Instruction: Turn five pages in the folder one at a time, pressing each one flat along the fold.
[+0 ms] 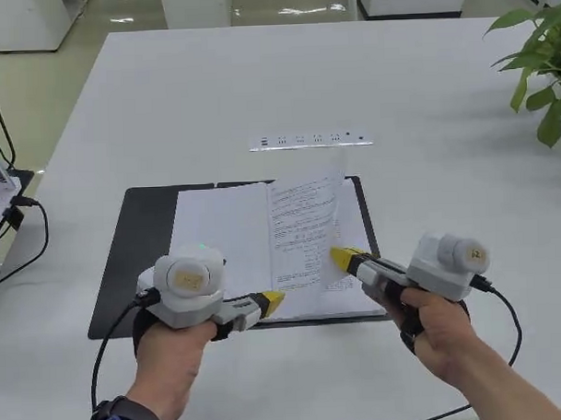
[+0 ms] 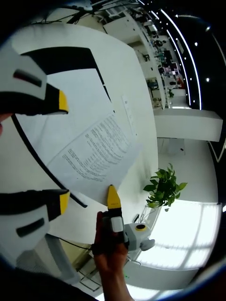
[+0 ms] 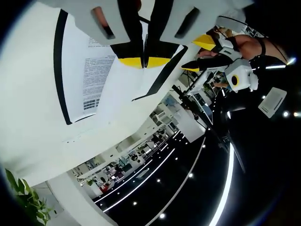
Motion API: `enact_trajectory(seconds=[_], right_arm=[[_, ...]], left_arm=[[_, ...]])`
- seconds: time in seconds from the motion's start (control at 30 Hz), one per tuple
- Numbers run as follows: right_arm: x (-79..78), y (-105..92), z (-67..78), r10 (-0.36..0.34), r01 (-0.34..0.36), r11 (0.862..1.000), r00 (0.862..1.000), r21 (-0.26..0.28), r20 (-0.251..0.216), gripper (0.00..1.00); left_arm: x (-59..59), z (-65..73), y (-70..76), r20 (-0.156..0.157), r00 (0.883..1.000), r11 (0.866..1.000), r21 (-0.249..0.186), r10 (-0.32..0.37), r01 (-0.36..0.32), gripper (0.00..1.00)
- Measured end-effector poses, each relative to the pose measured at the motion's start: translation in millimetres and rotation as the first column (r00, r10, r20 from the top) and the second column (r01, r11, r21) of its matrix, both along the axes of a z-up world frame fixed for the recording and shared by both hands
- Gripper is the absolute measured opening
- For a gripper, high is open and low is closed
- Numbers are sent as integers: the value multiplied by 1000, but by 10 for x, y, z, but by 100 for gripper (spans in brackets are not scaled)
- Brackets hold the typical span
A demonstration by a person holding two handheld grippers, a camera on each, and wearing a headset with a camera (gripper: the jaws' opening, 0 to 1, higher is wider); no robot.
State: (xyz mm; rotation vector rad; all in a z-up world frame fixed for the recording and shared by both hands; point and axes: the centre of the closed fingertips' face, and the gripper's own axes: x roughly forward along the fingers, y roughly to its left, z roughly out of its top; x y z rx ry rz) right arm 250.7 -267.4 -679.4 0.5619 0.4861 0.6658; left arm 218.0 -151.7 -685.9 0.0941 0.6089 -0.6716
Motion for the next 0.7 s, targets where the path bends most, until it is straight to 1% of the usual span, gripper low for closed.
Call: enact_trajectory(seconds=[0.3,0.37,0.47,0.57,0.7], right_arm=[[7,275,59,30,-30,1000,1000,5,9,0],[11,335,62,37,-37,999,999,6,9,0],[15,410,63,45,-45,999,999,9,8,0],[10,528,88,58,-59,998,998,16,11,0],[11,678,83,77,-77,997,997,21,8,0]], left_arm=[[-42,51,221,7,1000,1000,-13,28,-28,64],[-55,40,257,4,999,999,-16,35,-35,64],[-113,-8,330,-6,999,999,-10,39,-39,64],[-145,-27,407,-10,999,999,-10,45,-45,64],[-170,-12,520,-9,998,998,-14,61,-61,64]])
